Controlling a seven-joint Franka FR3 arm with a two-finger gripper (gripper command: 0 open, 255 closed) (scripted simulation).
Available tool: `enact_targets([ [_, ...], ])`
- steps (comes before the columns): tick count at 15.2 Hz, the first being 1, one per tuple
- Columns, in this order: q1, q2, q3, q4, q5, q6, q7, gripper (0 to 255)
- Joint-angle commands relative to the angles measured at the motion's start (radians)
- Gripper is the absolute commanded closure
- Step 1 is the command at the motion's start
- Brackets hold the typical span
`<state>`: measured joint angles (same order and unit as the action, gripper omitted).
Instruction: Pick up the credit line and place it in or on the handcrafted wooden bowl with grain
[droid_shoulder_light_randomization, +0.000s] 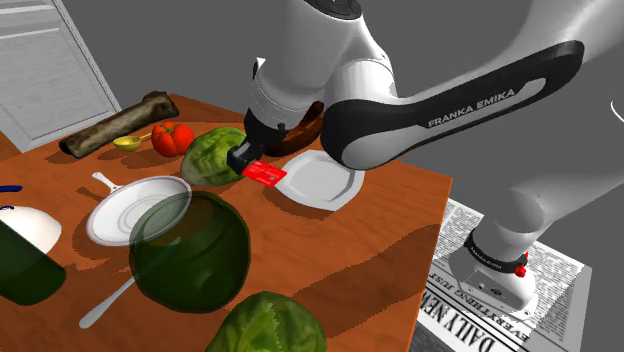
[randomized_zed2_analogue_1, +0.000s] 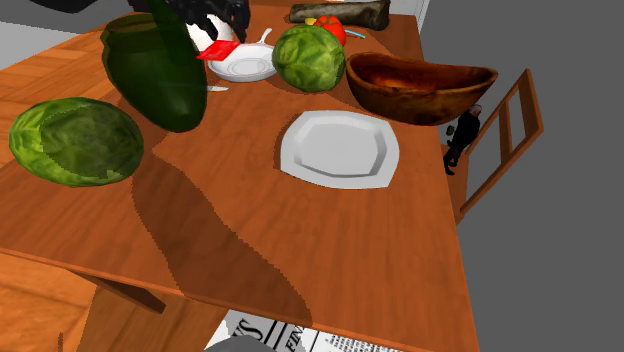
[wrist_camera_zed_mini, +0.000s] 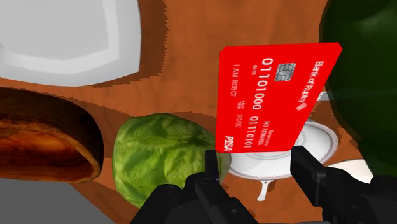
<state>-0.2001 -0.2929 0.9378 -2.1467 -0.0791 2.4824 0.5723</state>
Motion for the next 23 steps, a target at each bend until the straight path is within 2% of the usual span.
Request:
enact_targets([
  [1, 0.001, 0.005, -0.037, -0.004, 0.013, 0.008, -0.045, 255],
  [12, -0.047, 0.105, -0.226, 0.022, 0.058, 0.068, -0.323, 255],
  [23, -0.131, 0.296, -0.343, 0.189, 0.06, 0.06, -0.553, 255],
])
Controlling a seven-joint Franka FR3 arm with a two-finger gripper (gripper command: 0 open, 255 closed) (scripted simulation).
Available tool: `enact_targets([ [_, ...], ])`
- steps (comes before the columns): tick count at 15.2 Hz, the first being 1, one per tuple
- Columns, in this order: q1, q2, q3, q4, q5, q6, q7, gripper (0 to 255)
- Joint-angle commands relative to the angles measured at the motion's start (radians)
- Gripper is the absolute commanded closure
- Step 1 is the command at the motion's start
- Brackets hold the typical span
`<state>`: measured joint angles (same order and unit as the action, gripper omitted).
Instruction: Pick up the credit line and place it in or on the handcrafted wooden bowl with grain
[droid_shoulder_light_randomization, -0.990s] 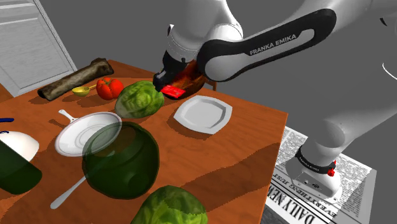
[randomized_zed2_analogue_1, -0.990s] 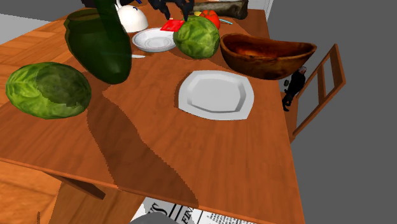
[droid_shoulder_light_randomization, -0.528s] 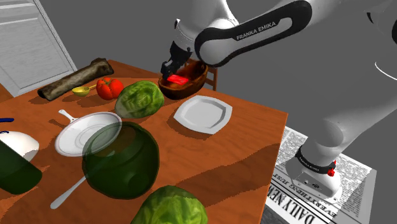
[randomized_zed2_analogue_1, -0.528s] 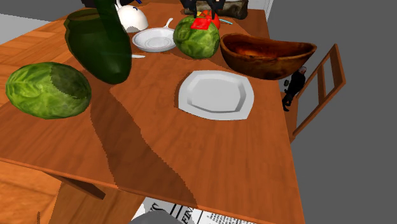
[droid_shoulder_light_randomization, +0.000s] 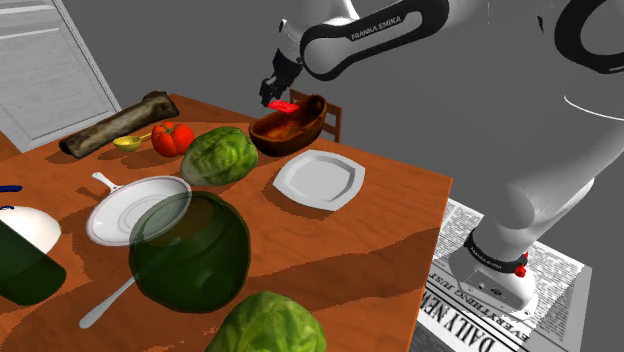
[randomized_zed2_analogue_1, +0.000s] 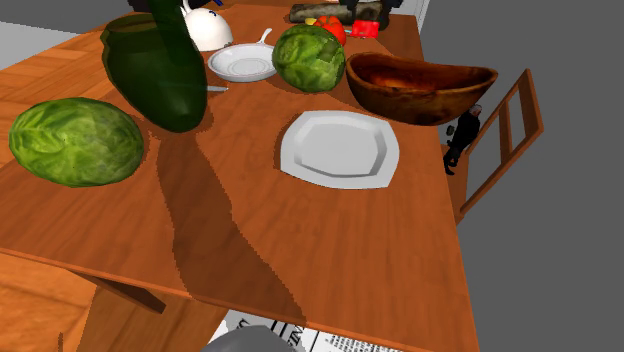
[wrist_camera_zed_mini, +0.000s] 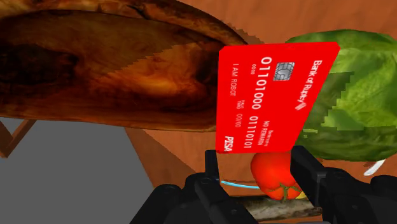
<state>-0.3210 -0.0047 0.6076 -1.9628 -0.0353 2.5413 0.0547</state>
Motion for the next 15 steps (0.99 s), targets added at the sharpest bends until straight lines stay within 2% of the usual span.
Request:
enact_targets([
  [1, -0.019, 0.029, -0.019, 0.028, 0.014, -0.004, -0.053, 255],
  [10, -0.07, 0.245, -0.077, 0.286, -0.021, -0.078, -0.187, 255],
  [15, -0.068, 0.258, -0.082, 0.234, -0.03, -0.016, -0.184, 255],
])
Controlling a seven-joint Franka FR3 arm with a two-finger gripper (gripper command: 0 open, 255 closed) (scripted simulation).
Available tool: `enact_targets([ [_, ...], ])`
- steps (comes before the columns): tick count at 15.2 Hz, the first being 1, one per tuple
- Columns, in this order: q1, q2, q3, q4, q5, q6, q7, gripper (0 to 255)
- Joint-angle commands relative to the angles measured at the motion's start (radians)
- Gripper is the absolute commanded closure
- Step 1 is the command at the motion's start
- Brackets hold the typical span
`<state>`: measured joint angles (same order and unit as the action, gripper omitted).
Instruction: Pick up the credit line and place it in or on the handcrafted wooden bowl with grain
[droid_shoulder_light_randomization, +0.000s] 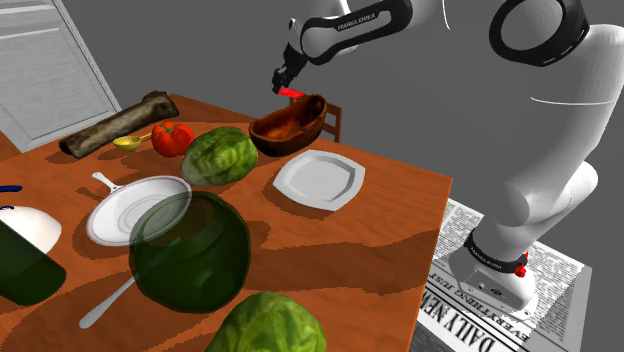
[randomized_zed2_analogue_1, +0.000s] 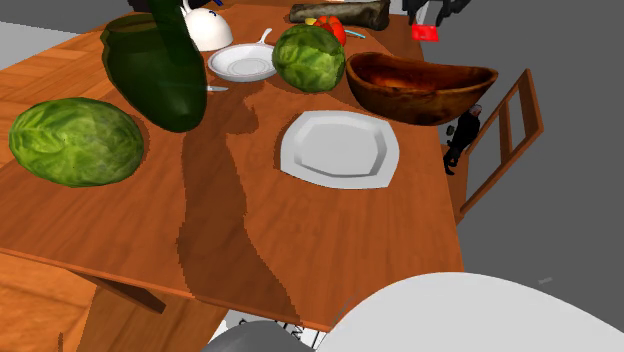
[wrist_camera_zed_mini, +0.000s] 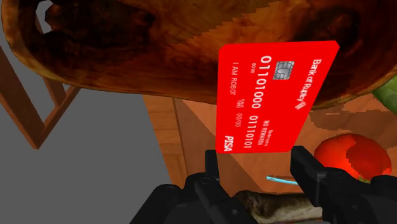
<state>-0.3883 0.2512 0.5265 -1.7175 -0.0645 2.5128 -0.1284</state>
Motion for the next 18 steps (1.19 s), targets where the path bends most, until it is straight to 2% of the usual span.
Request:
enact_targets([
  [1, 0.0, 0.005, -0.002, -0.021, -0.003, 0.025, 0.0, 255],
  [10, 0.01, 0.045, -0.017, -0.097, -0.033, 0.137, 0.015, 255],
  [18, 0.01, 0.045, -0.017, -0.097, -0.033, 0.137, 0.014, 255],
])
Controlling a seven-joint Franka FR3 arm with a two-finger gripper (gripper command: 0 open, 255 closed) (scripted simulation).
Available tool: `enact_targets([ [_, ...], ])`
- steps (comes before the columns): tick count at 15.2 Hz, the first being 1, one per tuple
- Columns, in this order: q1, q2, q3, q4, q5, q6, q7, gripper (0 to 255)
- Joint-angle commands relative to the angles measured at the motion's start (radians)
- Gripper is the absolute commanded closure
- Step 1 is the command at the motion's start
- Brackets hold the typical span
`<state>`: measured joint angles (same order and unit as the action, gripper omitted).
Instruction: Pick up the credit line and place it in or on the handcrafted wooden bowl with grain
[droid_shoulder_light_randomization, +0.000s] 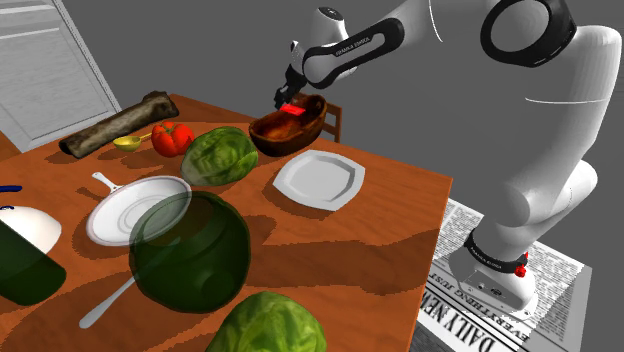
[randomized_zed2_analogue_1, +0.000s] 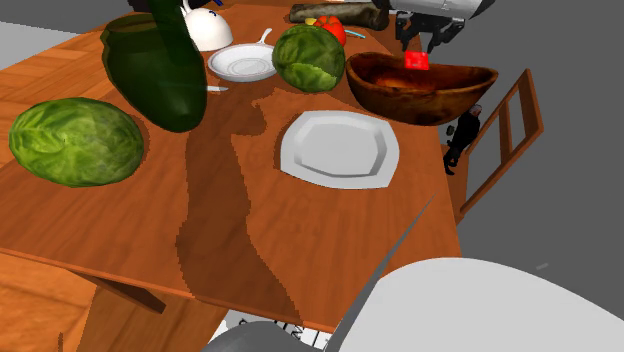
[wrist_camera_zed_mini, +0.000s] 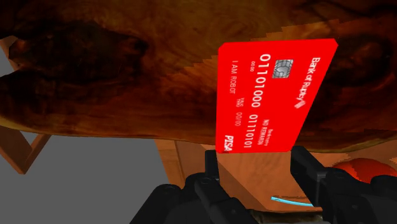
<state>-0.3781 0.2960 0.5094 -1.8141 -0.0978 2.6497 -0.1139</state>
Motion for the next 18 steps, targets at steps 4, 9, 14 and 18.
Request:
enact_targets([
  [4, 0.0, 0.0, 0.0, 0.0, 0.0, 0.0, 0.0, 0],
  [9, -0.049, -0.1, 0.035, -0.042, 0.081, -0.049, -0.052, 0],
  [14, -0.058, -0.127, 0.039, -0.051, 0.104, -0.064, -0.067, 0],
  [18, -0.058, -0.127, 0.039, -0.051, 0.104, -0.064, -0.067, 0],
])
